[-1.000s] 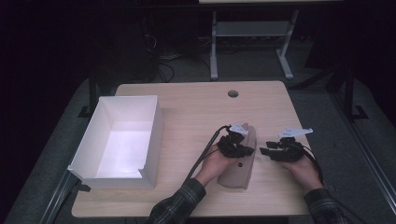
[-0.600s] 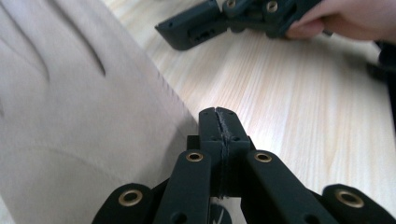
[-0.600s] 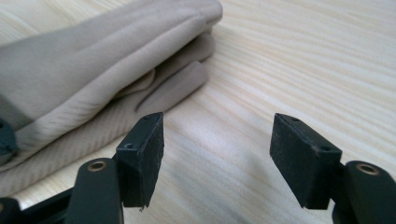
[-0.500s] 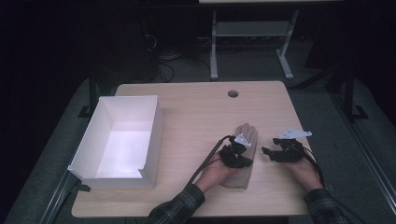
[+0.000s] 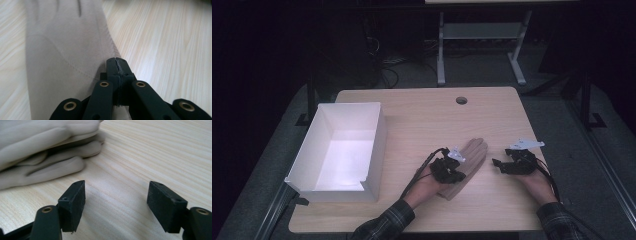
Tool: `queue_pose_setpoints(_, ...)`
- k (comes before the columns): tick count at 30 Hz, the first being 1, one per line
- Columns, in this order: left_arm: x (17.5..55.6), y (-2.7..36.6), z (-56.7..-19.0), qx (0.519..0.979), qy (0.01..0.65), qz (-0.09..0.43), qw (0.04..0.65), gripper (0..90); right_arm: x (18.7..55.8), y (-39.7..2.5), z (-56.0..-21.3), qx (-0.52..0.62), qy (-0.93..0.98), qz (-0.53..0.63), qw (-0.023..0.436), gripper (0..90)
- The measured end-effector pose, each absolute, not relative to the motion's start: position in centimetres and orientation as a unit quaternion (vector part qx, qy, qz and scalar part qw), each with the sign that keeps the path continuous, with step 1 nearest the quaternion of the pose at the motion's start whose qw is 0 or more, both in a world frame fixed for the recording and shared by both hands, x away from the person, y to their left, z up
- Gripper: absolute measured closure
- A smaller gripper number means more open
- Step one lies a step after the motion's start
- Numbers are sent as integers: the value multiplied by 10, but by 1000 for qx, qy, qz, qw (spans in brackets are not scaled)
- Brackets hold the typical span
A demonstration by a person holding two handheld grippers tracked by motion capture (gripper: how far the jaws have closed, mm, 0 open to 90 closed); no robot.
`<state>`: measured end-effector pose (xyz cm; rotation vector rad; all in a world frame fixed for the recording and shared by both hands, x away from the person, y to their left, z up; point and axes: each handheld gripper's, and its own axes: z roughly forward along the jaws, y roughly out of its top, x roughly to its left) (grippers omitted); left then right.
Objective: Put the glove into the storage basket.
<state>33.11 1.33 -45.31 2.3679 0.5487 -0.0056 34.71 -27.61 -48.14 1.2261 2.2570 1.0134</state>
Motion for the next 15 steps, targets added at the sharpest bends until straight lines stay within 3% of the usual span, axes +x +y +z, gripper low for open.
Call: queue_pose_setpoints(15, 325, 65, -446, 921, 202, -3, 334, 874, 348, -277, -482, 442, 802, 361, 178, 257)
